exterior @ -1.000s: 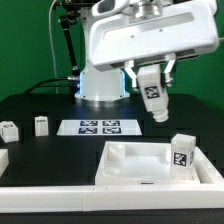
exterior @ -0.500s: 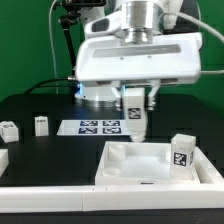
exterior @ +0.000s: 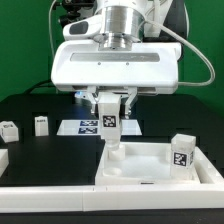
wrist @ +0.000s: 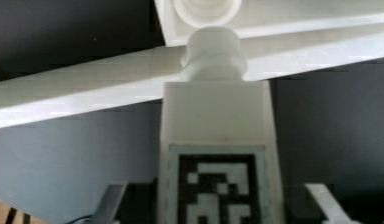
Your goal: Assemble square table
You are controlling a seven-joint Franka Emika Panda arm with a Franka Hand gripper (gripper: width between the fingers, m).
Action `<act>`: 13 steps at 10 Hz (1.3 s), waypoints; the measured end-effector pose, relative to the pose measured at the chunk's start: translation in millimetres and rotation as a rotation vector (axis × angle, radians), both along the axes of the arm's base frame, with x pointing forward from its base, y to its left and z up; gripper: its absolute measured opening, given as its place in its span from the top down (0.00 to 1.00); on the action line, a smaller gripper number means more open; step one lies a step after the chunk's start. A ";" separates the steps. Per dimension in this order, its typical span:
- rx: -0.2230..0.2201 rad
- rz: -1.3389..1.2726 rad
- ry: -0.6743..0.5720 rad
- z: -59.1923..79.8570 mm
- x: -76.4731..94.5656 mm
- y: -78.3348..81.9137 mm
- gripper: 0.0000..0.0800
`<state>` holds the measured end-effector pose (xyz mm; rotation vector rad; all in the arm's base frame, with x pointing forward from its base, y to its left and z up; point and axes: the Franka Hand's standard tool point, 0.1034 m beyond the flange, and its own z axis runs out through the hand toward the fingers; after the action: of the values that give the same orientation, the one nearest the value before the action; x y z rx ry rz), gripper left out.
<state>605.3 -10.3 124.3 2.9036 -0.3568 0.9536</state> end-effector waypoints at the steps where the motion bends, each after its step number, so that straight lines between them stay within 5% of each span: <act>1: -0.014 0.008 -0.037 -2.1 1.9 1.2 0.64; 3: -0.020 -0.017 -0.006 -30.1 -1.2 4.5 0.64; 5: -0.018 -0.024 0.016 -38.8 -7.1 7.5 0.64; 13: -0.040 -0.010 0.027 -50.1 6.0 1.4 0.64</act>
Offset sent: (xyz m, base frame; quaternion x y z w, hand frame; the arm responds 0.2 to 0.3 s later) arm 0.0026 0.0027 -0.0076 -0.0097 0.0700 0.0159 0.9974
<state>611.3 -9.0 74.2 2.8730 -0.3468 0.9081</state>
